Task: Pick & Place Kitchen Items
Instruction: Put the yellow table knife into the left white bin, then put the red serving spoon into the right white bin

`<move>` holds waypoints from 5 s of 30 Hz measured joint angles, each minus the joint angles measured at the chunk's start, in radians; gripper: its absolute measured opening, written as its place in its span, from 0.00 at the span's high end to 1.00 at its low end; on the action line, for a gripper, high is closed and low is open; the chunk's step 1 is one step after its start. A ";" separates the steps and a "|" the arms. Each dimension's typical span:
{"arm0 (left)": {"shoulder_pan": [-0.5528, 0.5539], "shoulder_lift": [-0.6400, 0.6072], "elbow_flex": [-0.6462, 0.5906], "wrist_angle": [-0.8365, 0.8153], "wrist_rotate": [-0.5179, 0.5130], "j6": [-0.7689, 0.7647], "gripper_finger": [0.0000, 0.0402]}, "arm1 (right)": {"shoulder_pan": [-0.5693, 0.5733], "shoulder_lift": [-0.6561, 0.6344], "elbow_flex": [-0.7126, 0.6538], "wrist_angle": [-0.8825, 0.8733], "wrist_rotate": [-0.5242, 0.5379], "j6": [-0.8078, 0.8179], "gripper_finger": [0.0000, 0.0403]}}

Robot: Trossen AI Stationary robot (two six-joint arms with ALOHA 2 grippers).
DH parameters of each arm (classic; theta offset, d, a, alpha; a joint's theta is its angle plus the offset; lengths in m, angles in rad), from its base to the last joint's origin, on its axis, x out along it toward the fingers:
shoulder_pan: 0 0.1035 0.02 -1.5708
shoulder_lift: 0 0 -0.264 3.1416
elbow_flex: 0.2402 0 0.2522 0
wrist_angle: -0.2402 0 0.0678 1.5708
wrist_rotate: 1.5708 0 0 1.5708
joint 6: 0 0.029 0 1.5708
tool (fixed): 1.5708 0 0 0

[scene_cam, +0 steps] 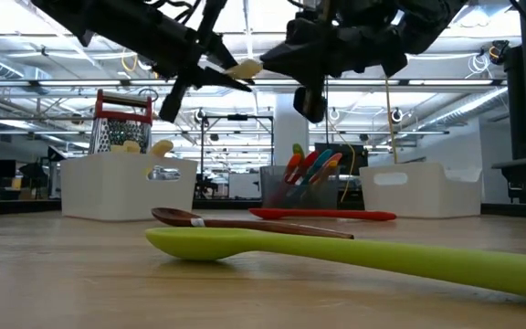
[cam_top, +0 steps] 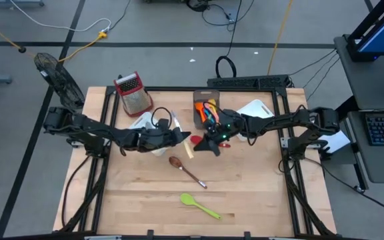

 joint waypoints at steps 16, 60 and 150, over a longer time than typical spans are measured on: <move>-0.069 -0.364 -0.001 -0.772 0.094 -0.428 0.97 | 0.000 -0.007 0.000 -0.069 -0.092 -0.069 0.97; 0.324 -0.275 -0.025 -0.915 0.781 -0.681 0.93 | -0.023 -0.008 -0.001 -0.062 -0.350 -0.121 0.98; -0.440 -0.197 -0.023 -0.212 -0.295 0.333 0.50 | 0.008 -0.014 -0.001 -0.241 -0.201 -0.659 0.98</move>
